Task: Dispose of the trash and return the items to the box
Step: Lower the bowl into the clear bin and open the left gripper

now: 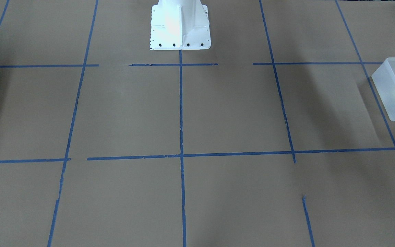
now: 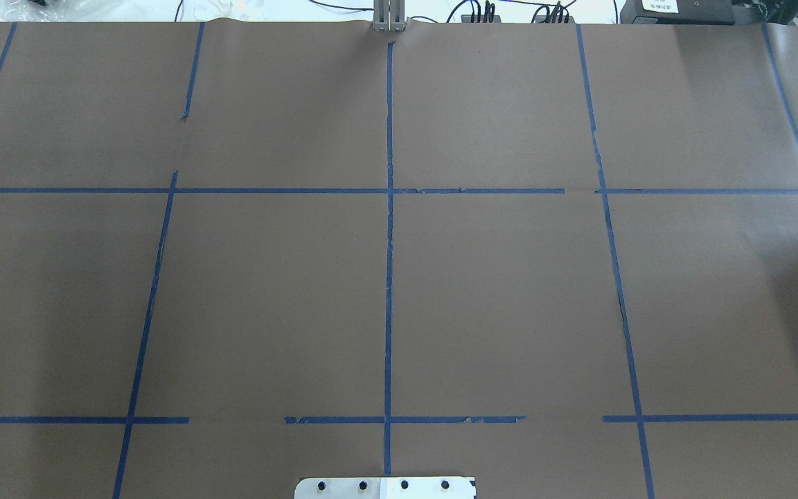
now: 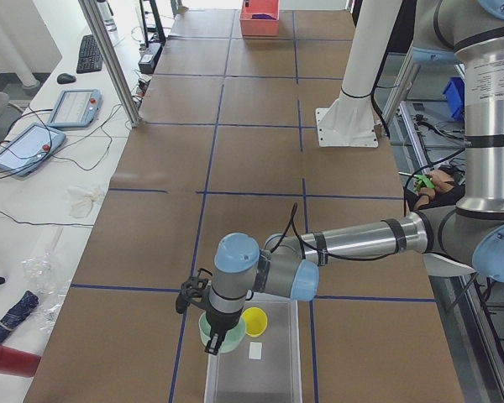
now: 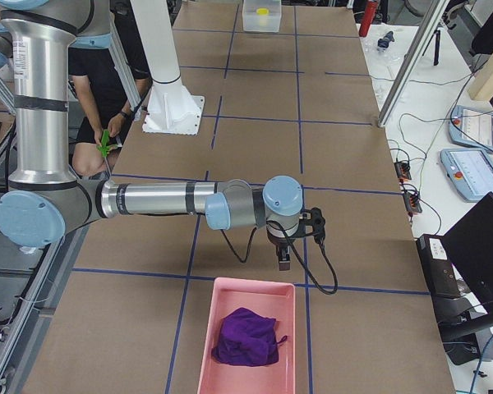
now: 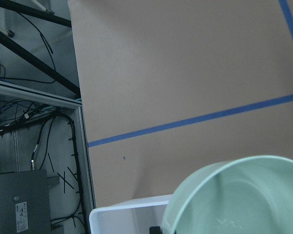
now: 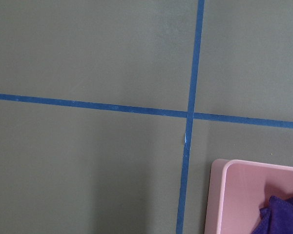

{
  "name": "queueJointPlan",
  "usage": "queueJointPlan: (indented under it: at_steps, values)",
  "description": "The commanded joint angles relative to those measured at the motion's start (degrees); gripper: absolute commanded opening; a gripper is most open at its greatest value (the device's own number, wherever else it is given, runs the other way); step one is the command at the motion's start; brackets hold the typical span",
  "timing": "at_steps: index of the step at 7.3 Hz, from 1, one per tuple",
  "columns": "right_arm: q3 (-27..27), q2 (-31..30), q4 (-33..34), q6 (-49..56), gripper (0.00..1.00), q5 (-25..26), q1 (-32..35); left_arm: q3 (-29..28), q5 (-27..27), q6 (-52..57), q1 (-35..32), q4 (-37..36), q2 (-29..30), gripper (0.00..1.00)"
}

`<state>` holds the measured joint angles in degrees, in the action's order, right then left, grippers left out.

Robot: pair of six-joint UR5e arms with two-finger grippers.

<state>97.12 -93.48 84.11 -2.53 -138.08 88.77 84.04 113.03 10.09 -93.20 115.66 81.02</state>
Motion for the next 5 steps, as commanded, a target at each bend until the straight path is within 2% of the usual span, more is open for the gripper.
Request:
queueJointPlan:
  at_steps: [1,2,3,4,5]
  values:
    - [0.0,-0.1,0.0,0.1,1.0,0.0,0.0,-2.7,0.1,2.4,-0.1,4.8,-3.6,0.0]
    - [0.1,-0.4,0.0,0.1,1.0,-0.1,0.0,-2.7,0.1,2.4,-0.1,4.8,-3.9,0.0]
    - [0.0,-0.5,0.0,0.1,1.0,-0.1,0.0,-2.7,0.1,2.4,-0.1,4.8,-3.9,0.27]
    - [0.0,-0.5,0.0,0.1,1.0,0.0,0.0,-2.6,0.2,2.0,-0.2,4.8,-3.9,0.99]
    - [0.0,-0.3,0.0,0.1,1.0,-0.1,0.0,-2.1,0.5,1.8,-1.4,4.8,-3.7,1.0]
